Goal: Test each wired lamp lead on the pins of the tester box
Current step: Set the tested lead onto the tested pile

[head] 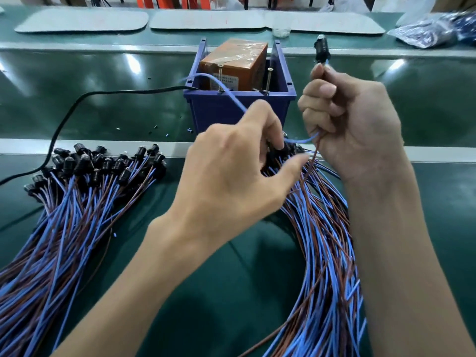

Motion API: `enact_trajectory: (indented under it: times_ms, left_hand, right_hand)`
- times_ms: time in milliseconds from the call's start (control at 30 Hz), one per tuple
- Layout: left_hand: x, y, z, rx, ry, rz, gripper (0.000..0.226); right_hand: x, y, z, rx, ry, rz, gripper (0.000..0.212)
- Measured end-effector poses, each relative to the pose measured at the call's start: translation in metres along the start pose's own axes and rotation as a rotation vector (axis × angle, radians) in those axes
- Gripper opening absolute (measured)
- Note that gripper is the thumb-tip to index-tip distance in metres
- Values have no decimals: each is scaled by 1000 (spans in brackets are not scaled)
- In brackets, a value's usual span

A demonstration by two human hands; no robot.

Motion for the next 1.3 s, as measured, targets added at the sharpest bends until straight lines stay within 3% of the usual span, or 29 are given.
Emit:
enact_trajectory:
  times_ms: [133,200,267,367,433,533,633,700,767,833,900,1000,1067,1167,1233,1300]
  left_hand:
    - [-3,-2,4,-30,-125,-43,26]
    - [0,0,0,-50,-54,-126,44]
    - [7,2,-8,-112,22,-391,60]
    - [14,0,-15,-146,63,-851,34]
    - [14,-1,-18,-122,-2,-939,20]
    - [5,-2,-16,-108,-7,-951,23]
    - [-6,-11,-4,-22,65,-1139,30]
    - [-8,-20,10,147,69,-1180,33]
    - [-4,-25,22,360,119,-1107,33]
    - [9,-31,29,458,202,-1178,26]
    - [19,-33,31,361,272,-1252,33]
    - [11,-19,9,19,303,-1172,54]
    - [-9,-4,-33,-277,361,-964,51]
    - [-52,5,-105,-678,564,-511,43]
    - [-66,-2,-136,-846,609,-416,43]
    - [-67,-7,-152,-922,587,-458,40]
  right_hand:
    - [-1,0,4,-11,-138,98,29]
    - [1,0,6,15,-145,87,29]
    - [2,1,7,44,-88,49,29]
    - [0,1,6,56,-30,28,28]
    - [-5,1,4,54,-79,60,28]
    - [-13,-2,-3,64,-609,122,29]
    - [-17,-8,-5,135,-1219,81,30]
    - [-19,-13,-5,212,-1374,-18,25]
    - [-19,-17,-5,347,-1444,-165,22]
    - [-21,-18,-4,502,-1576,-259,24]
    - [-25,-16,-1,635,-1713,-219,23]
    - [-31,-15,3,732,-1746,-67,23]
    - [-32,-15,4,733,-1745,-21,22]
    - [-30,-15,3,722,-1765,5,22]
    - [-28,-16,1,716,-1810,-4,23]
    - [-24,-18,-2,709,-1833,-21,22]
Point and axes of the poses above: each hand's wrist, its own y-axis towards the middle knuckle, its own x-axis out of the palm, z = x × y, the point moved 1 cm from there along y, towards the middle knuckle, and after that the axes turned 10 degrees about -z, right-handed, at the moved point
